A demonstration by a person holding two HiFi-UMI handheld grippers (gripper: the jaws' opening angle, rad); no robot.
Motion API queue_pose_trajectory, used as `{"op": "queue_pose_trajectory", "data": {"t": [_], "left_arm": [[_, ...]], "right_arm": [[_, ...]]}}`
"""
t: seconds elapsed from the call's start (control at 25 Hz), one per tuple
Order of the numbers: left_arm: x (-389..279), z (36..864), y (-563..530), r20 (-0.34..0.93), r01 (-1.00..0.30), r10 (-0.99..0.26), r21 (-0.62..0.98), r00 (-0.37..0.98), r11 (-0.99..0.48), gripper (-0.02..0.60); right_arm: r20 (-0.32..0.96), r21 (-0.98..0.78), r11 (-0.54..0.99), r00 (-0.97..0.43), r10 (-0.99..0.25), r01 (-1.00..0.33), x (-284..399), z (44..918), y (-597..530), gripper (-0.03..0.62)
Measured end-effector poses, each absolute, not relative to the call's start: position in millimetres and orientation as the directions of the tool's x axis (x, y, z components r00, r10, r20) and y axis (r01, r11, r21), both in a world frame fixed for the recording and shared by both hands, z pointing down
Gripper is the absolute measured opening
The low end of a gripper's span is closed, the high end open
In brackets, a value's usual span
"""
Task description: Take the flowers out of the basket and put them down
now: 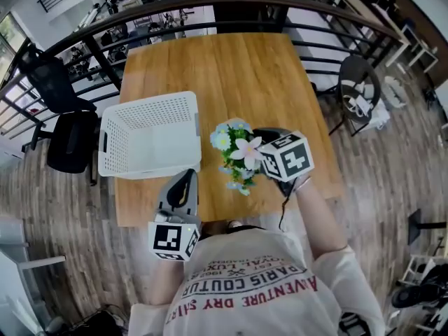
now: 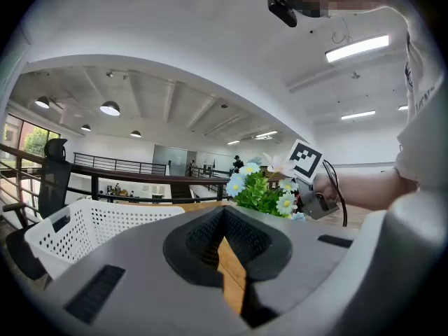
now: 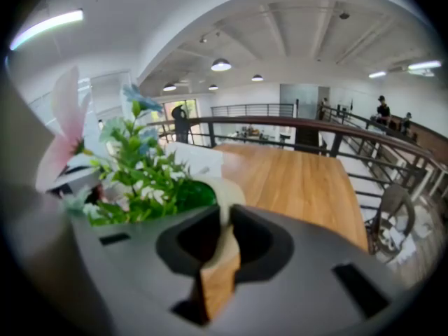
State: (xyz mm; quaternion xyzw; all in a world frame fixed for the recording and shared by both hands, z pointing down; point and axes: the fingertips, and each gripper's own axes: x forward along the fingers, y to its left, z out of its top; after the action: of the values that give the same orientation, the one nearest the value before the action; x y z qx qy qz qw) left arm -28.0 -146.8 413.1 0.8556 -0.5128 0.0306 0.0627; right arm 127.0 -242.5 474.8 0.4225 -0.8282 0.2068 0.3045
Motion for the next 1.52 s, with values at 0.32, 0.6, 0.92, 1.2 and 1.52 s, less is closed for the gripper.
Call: {"op": "queue_pose_trajectory", "data": {"t": [0.32, 0.6, 0.92, 1.2, 1.52], "left_arm": [[8, 447, -144, 0.177, -0.872, -0.854, 0.062, 0.488, -0.486, 0.026], [18, 470, -143, 0.235, -0.877, -0.847, 0.069, 0.478, -0.475, 0.026], [2, 485, -136, 0.286, -0.897, -0.852, 0.086, 0.44, -0.434, 0.026], [-6, 493, -137, 0.293, -0.906, -0.858, 0.093, 0.422, -0.414, 0.026], [-8, 484, -142, 0.285, -0.905, -0.861, 0.087, 0.422, -0.416, 0.026]], "right_arm": [[0.785, -0.139, 0.43, -0.364, -0.501, -0.892, 190, 578, -239, 0.077], [0.846, -0.191, 0.367, -0.342, -0.409, -0.91, 202, 657, -234, 0.078], [0.856, -0.263, 0.246, -0.343, -0.388, -0.933, 203, 688, -243, 0.077], [0.844, -0.226, 0.225, -0.306, -0.442, -0.948, 207, 694, -253, 0.077], [0.854, -0.178, 0.239, -0.271, -0.445, -0.955, 212, 684, -253, 0.091]]}}
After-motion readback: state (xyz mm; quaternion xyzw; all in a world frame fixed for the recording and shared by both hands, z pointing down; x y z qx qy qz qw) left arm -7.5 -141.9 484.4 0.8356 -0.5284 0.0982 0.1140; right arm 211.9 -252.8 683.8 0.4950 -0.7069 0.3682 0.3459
